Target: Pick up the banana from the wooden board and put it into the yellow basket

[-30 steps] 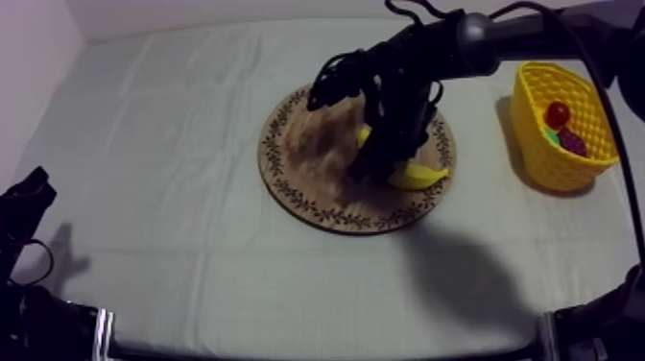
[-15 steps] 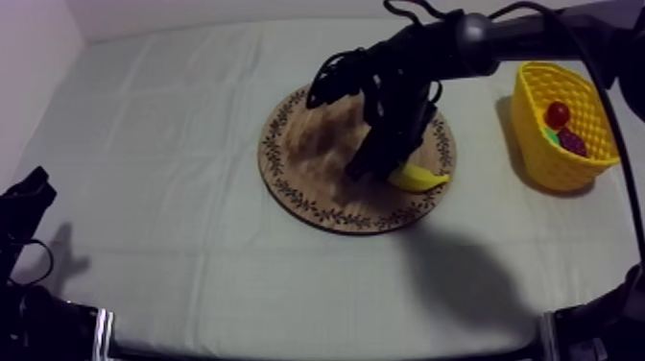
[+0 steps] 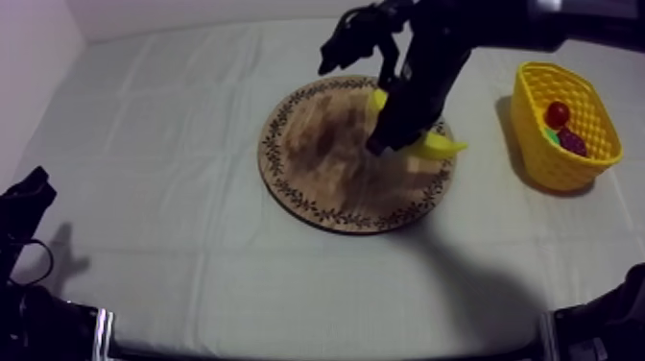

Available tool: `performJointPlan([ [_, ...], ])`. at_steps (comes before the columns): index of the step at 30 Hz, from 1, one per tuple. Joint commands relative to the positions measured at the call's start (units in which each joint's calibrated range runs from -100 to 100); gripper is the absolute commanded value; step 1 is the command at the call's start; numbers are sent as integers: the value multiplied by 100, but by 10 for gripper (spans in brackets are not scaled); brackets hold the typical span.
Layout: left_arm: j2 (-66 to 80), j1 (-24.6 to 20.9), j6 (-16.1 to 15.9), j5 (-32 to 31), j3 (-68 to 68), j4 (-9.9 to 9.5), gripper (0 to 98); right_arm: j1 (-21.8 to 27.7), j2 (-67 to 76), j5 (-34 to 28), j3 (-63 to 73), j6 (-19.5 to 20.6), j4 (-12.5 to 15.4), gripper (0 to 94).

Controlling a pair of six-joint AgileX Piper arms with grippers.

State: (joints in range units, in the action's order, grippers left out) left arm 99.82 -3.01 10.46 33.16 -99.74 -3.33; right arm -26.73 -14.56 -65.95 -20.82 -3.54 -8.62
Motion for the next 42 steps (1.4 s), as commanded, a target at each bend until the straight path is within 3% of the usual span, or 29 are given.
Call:
performJointPlan([
  [1,0,1,1,-1,-3,3,1,8,383,-221,70,-58,59,151],
  [10,0,1,1,-1,-3,3,1,24,1276,-1062,542,-234,156,157],
  [23,0,1,1,-1,-3,3,1,134,1573,-1517,673,-187,278,174],
  [42,0,1,1,-1,-3,3,1,1432,1822,-1671,753,9,130,209],
])
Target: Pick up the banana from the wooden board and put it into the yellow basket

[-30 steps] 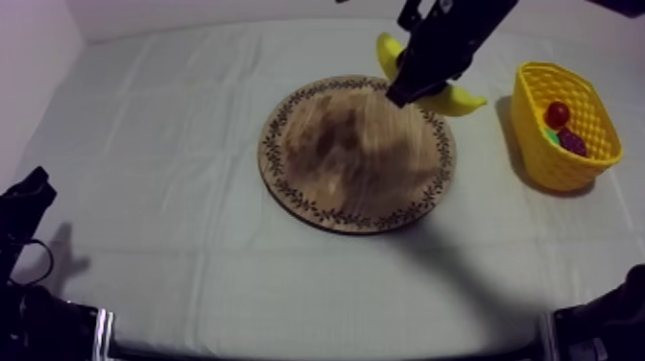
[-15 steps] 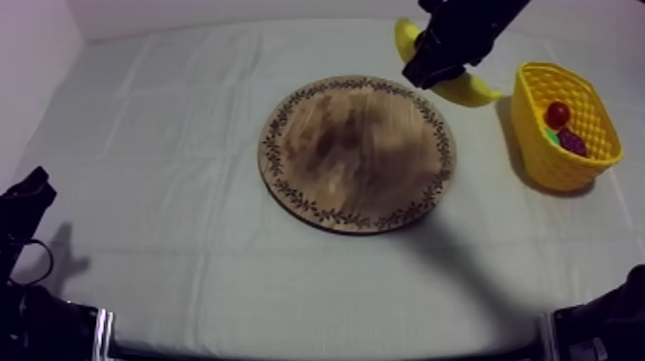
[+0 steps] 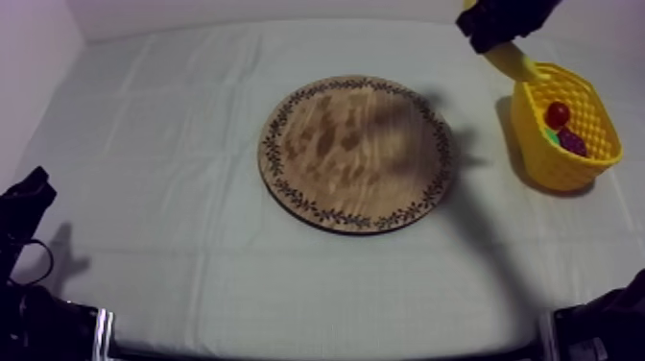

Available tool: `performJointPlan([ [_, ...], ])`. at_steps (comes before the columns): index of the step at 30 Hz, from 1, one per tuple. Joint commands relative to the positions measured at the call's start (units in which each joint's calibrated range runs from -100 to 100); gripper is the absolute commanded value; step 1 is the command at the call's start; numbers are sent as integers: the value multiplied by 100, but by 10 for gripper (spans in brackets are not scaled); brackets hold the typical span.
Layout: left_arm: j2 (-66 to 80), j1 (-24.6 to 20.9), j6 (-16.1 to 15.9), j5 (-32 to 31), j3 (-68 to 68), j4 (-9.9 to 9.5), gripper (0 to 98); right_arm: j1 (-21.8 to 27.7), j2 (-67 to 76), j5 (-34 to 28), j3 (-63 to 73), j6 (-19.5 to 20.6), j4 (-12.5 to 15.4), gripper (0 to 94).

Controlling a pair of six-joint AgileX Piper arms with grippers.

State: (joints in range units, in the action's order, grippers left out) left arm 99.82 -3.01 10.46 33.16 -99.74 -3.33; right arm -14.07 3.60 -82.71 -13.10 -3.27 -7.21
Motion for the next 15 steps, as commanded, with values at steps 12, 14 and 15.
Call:
performJointPlan([
  [12,0,1,1,-1,-3,3,1,1183,247,117,-465,-86,-125,228],
  [14,0,1,0,-1,-3,3,1,1352,289,138,-516,-73,-131,230],
  [15,0,1,0,-1,-3,3,1,1437,308,141,-533,-68,-131,232],
])
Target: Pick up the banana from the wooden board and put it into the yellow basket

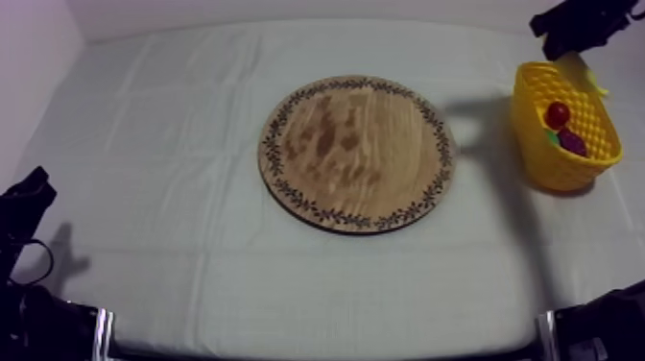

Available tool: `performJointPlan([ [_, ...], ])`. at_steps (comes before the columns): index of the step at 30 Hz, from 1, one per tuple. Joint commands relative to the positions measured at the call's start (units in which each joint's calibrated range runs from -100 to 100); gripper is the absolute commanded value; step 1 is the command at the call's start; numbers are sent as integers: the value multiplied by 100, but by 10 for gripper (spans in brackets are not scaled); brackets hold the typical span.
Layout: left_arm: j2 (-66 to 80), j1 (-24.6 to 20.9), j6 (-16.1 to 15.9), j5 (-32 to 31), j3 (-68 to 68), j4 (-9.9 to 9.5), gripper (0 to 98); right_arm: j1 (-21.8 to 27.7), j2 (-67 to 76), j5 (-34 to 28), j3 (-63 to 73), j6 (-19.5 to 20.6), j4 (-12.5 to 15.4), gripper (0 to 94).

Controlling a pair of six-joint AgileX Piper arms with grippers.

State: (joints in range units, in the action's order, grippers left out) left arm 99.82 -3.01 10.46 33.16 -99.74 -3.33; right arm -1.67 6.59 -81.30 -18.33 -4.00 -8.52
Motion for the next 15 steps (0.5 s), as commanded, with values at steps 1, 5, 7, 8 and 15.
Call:
performJointPlan([
  [1,0,1,-1,-1,-3,3,1,278,30,1,-29,9,0,235],
  [5,0,1,-1,-1,-3,3,1,590,113,-28,-133,12,4,240],
  [7,0,1,0,-1,-3,3,1,734,157,-32,-207,0,3,242],
  [8,0,1,0,-1,-3,3,1,798,180,-29,-247,-7,2,243],
  [15,0,1,1,-1,-3,3,1,991,250,20,-415,-56,-16,240],
])
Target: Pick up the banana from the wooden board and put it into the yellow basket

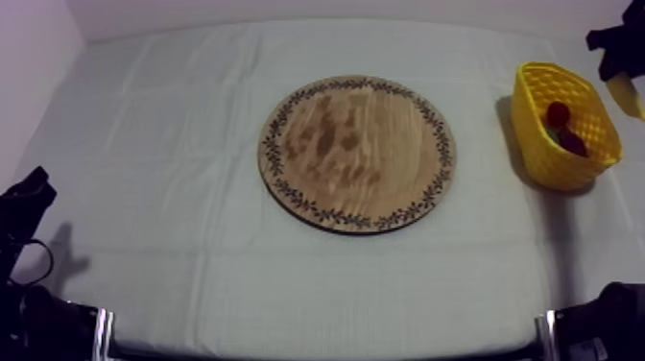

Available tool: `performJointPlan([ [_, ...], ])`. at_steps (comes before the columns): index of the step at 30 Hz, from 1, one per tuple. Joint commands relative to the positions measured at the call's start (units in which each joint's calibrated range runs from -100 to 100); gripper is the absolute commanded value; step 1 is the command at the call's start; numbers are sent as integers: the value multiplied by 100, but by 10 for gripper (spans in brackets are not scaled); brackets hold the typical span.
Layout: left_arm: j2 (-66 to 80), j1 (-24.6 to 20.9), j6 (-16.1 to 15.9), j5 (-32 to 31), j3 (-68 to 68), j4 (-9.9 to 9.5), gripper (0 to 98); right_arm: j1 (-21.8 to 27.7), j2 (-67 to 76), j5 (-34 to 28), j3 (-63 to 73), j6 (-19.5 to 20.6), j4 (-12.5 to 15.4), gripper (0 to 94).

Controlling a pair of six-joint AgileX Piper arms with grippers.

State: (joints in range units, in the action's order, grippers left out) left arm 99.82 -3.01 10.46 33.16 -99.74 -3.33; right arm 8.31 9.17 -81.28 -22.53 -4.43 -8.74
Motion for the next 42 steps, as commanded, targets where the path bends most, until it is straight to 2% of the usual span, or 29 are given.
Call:
performJointPlan([
  [1,0,1,1,-1,-3,3,1,-10,-27,30,1,-12,6,241],
  [13,0,1,1,-1,-3,3,1,-151,-903,438,-4,152,14,273],
  [25,0,1,1,-1,-3,3,1,-221,-1983,1194,-242,381,-144,334],
  [28,0,1,1,-1,-3,3,1,-222,-2154,1351,-307,380,-195,391],
  [37,0,1,1,-1,-3,3,1,-209,-2319,1450,-363,271,-194,676],
  [42,0,1,1,-1,-3,3,1,-219,-2231,1459,-480,240,-180,776],
])
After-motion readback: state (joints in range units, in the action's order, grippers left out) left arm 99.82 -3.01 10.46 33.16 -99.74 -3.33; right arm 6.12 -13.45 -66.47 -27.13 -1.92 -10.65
